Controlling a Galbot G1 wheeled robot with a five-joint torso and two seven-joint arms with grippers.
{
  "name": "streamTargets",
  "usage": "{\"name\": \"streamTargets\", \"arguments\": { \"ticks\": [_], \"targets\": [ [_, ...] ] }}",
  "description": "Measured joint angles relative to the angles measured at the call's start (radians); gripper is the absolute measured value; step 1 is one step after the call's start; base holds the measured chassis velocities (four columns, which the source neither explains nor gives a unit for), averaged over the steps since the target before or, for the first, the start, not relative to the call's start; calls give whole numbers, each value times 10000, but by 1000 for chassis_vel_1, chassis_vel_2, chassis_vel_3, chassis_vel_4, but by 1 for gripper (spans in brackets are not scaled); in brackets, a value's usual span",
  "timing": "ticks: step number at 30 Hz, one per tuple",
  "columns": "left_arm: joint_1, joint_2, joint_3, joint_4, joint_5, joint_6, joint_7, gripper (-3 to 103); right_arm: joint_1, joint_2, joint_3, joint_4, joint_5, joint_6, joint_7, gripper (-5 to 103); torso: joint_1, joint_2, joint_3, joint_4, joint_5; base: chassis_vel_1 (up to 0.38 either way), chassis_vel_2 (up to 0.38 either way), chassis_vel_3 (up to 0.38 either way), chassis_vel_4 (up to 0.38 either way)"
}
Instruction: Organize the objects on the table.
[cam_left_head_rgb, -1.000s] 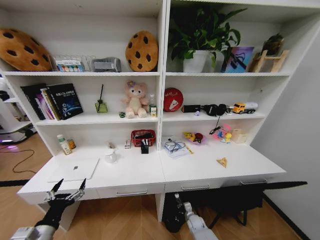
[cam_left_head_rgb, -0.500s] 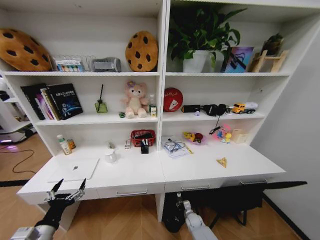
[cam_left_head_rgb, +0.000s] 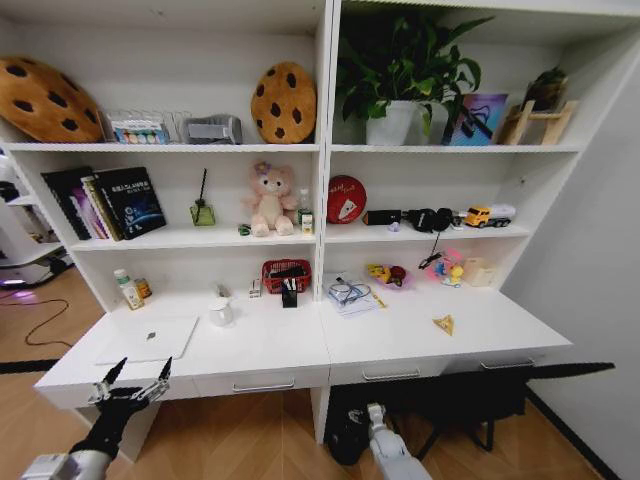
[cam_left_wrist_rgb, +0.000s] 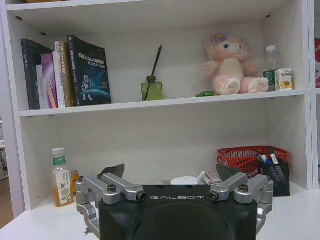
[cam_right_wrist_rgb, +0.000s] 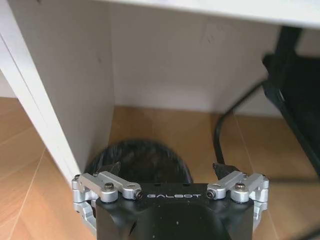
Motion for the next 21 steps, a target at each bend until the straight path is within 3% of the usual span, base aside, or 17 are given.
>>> {"name": "streamTargets", "arguments": {
  "ticks": [3,6,7,8,10,15,20,21],
  "targets": [
    [0,0,0,-1,0,0,0,100,-1555,-499,-77,2414,1259,-1471,673,100,0,0,0,-5,0,0,0,0,0],
    [-1,0,1,0,0,0,0,100,-2231,-713,-13,3576,1809,-2102,937,100,-1,1,-1,-5,-3,0,0,0,0],
    [-1,0,1,-1,0,0,1,100,-2944,-935,112,4797,2453,-2765,1319,100,-3,2,-2,-3,-3,0,0,0,0],
    [-1,0,1,-1,0,0,1,100,-2944,-935,112,4797,2453,-2765,1319,100,-3,2,-2,-3,-3,0,0,0,0],
    [0,0,1,0,0,0,-1,100,-4162,-1213,482,6970,3217,-3408,1940,100,-3,2,-2,-1,0,0,0,0,0],
    [0,0,0,0,0,0,0,100,-5695,-1432,1418,10061,4262,-4282,2402,100,-3,3,-1,-6,-1,0,0,0,0],
    [0,0,0,0,0,0,0,100,-5667,-1634,2286,12353,5411,-4809,3098,100,-4,2,-1,-3,-1,0,0,0,0],
    [0,1,0,0,0,0,0,100,-5271,-1831,2573,13008,6184,-5079,3557,100,-3,2,-1,-2,-3,0,0,0,0]
  ]
}}
